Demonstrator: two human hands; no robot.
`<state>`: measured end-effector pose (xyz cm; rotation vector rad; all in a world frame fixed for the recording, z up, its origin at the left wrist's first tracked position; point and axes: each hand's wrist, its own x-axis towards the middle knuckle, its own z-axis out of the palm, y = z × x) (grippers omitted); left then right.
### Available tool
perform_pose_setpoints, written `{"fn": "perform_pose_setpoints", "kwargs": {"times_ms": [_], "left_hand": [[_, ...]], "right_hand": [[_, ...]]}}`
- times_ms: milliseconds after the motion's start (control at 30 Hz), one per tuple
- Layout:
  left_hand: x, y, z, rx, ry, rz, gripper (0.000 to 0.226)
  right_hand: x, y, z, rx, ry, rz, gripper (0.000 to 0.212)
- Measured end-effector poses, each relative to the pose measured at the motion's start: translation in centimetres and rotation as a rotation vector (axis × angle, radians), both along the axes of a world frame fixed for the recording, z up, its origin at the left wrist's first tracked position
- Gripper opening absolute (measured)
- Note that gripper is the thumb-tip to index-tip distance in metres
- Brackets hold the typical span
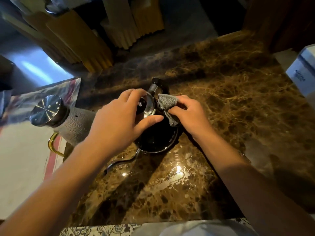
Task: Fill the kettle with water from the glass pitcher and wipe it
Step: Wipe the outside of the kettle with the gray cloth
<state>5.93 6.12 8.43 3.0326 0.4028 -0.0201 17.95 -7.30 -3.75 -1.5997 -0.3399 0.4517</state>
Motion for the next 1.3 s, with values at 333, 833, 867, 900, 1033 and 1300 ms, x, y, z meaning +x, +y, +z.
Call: {"fn": "perform_pose_setpoints", "kwargs": {"times_ms": [333, 833, 867, 900, 1033, 1300], "left_hand": [[-0.3, 3.4, -0.4, -0.177, -0.096, -0.194, 0.073], [0.1, 6.4, -0.2, -0.395, -0.094, -0.237, 0.076], [0.2, 6.4, -0.3, -0.391, -0.092, -0.234, 0.076], [0.1, 6.4, -0.3, -0.391, -0.092, -0.231, 0.076], [-0.1, 6.4, -0.5, -0.418, -0.11, -0.228, 0.072], [-0.9, 5.9, -1.7, -0.453, -0.162, -0.163, 0.081]], "right_hand": [[0.8, 0.3, -0.7, 0.025, -0.091, 0.099, 0.034], [-0.6, -1.6, -4.1, -0.527, -0.376, 0.204, 0.01], [-0.7, -1.5, -4.2, -0.58, -0.397, 0.214, 0.011], [-0.9, -1.4, -4.0, -0.637, -0.417, 0.225, 0.013], [-0.6, -0.7, -2.2, -0.842, -0.479, 0.289, 0.021], [3.6, -2.3, 3.5, -0.089, -0.034, -0.035, 0.009]]}}
